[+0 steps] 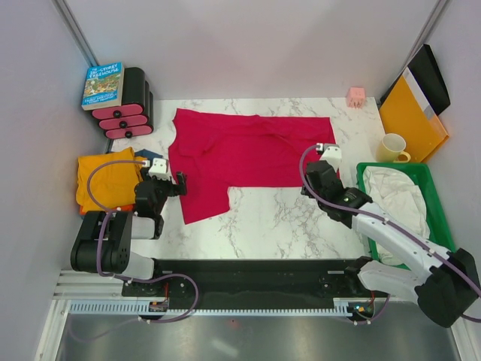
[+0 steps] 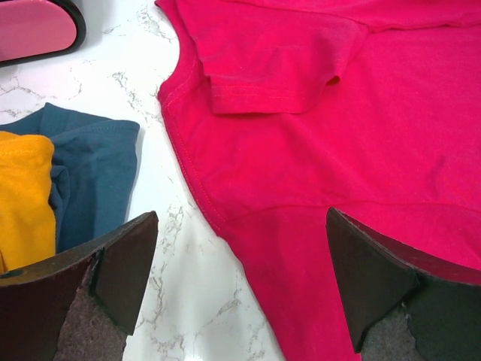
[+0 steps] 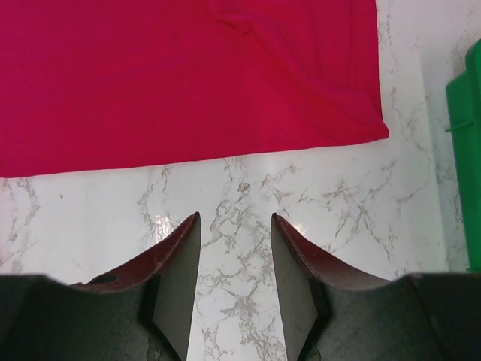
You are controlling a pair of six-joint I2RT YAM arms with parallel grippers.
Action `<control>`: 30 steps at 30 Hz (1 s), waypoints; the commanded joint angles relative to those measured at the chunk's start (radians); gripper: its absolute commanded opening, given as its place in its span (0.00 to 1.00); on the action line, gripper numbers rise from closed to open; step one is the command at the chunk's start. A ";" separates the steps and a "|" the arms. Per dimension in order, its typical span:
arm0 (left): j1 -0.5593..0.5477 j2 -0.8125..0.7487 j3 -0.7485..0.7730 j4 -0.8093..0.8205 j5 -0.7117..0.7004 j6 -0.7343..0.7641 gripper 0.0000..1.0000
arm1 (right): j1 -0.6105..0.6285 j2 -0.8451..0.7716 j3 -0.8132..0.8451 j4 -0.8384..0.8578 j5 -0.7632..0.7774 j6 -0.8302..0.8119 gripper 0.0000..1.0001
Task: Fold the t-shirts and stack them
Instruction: Grap the side of the flattened tshirt closest away from the robot with both arms
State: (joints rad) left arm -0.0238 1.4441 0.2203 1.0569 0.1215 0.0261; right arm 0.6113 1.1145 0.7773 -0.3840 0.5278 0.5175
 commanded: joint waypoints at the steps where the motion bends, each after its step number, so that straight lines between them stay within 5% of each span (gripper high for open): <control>1: 0.021 -0.011 0.019 0.051 -0.007 -0.017 1.00 | 0.004 -0.090 0.002 -0.056 -0.029 -0.001 0.50; 4: -0.035 -0.046 0.031 0.025 -0.043 -0.015 1.00 | 0.004 -0.128 -0.032 -0.069 -0.014 0.003 0.50; 5: -0.118 -0.094 0.059 -0.171 -0.362 0.030 1.00 | 0.002 -0.133 -0.035 -0.069 0.003 0.003 0.50; 7: -0.274 -0.155 0.236 -0.425 -0.520 0.061 1.00 | 0.005 -0.128 -0.027 -0.082 0.008 -0.001 0.50; 8: -0.310 -0.154 0.302 -0.536 -0.657 -0.071 1.00 | 0.004 -0.128 -0.024 -0.087 0.009 0.001 0.50; 9: -0.341 -0.154 0.459 -0.882 -0.686 -0.151 1.00 | 0.004 -0.127 -0.020 -0.087 0.014 -0.001 0.50; 13: -0.545 -0.175 0.619 -1.291 -0.623 -0.384 1.00 | 0.004 -0.130 -0.015 -0.085 0.049 -0.011 0.51; 15: -0.567 -0.191 0.642 -1.531 -0.625 -0.652 1.00 | 0.004 -0.131 -0.019 -0.078 0.058 -0.008 0.51; 16: -0.567 -0.221 0.634 -1.610 -0.594 -0.904 1.00 | 0.004 -0.130 -0.023 -0.072 0.058 -0.001 0.51; 18: -0.553 -0.273 0.550 -1.632 -0.499 -1.038 1.00 | 0.004 -0.125 -0.026 -0.066 0.058 0.009 0.51; 20: -0.559 -0.349 0.480 -1.554 -0.376 -1.002 1.00 | 0.005 -0.122 -0.023 -0.061 0.049 0.015 0.51; 25: -0.570 -0.318 0.507 -1.703 -0.474 -1.031 1.00 | 0.004 -0.107 -0.023 -0.058 0.020 0.018 0.51; 30: -0.466 -0.258 0.433 -1.692 -0.407 -1.083 1.00 | 0.004 -0.119 -0.039 -0.064 -0.011 0.026 0.51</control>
State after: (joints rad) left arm -0.5625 1.1366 0.7006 -0.5926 -0.3122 -0.9379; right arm 0.6113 1.0069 0.7574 -0.4629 0.5396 0.5270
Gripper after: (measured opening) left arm 0.994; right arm 0.509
